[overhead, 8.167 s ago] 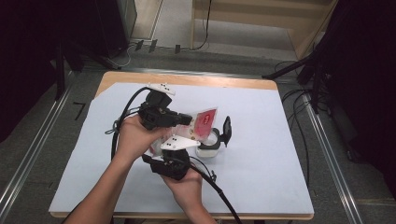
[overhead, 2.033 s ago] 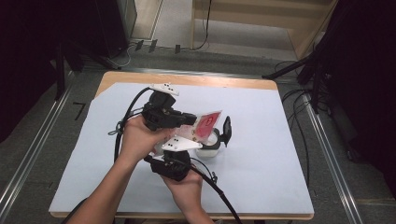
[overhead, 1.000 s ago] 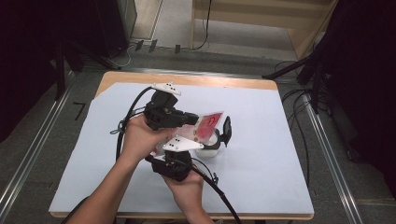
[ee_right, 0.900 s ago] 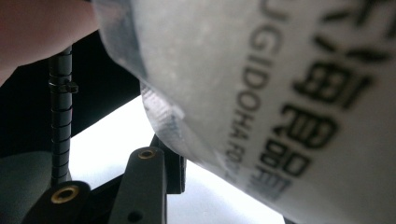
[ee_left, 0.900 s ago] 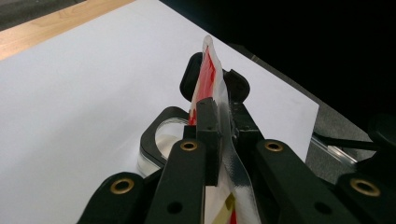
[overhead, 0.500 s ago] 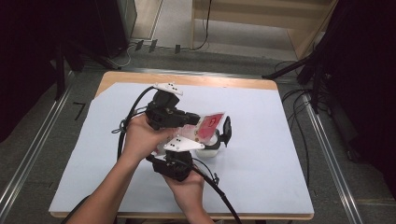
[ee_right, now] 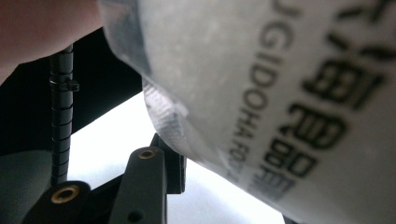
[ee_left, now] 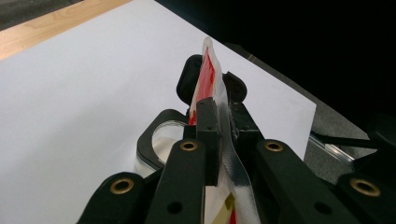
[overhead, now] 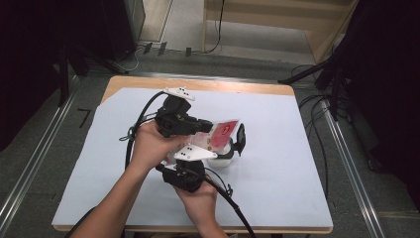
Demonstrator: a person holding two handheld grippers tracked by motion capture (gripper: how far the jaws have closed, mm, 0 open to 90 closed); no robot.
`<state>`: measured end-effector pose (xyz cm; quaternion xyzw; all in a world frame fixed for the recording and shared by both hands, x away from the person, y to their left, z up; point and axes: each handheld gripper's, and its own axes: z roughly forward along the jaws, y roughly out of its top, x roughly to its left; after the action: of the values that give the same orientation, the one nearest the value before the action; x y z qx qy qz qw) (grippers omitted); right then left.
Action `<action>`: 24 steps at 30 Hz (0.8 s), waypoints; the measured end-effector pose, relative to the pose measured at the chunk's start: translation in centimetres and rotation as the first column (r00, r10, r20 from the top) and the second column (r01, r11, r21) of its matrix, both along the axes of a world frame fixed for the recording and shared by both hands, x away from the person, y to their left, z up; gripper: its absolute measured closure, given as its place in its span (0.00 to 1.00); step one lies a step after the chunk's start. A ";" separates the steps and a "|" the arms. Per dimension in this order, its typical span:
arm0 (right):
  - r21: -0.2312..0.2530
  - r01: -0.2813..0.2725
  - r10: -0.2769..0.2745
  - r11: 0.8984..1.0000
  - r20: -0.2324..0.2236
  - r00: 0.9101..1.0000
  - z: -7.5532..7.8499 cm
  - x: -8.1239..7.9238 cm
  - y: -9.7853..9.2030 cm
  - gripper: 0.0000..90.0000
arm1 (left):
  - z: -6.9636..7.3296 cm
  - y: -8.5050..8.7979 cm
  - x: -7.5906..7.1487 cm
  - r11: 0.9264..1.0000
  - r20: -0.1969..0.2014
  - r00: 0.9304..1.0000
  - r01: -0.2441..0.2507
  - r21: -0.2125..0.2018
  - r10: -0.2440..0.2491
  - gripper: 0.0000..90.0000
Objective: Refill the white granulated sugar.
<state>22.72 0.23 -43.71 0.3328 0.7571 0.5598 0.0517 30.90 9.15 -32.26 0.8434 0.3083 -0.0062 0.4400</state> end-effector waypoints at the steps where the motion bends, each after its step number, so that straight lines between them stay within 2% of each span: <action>1: -0.001 -0.001 0.001 1.000 0.000 1.000 0.0 0.0 0.0 0.71 | 0.0 0.0 0.0 1.000 0.001 1.000 0.000 0.000 0.000 0.96; 24: 0.000 0.003 -0.003 1.000 -0.003 1.000 0.0 0.0 -0.1 0.71 | 0.0 -0.1 0.0 1.000 0.003 1.000 0.000 -0.001 0.000 0.96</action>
<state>22.69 0.17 -43.67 0.3348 0.7567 0.5592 0.0515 30.93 9.05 -32.28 0.8433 0.3076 -0.0052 0.4407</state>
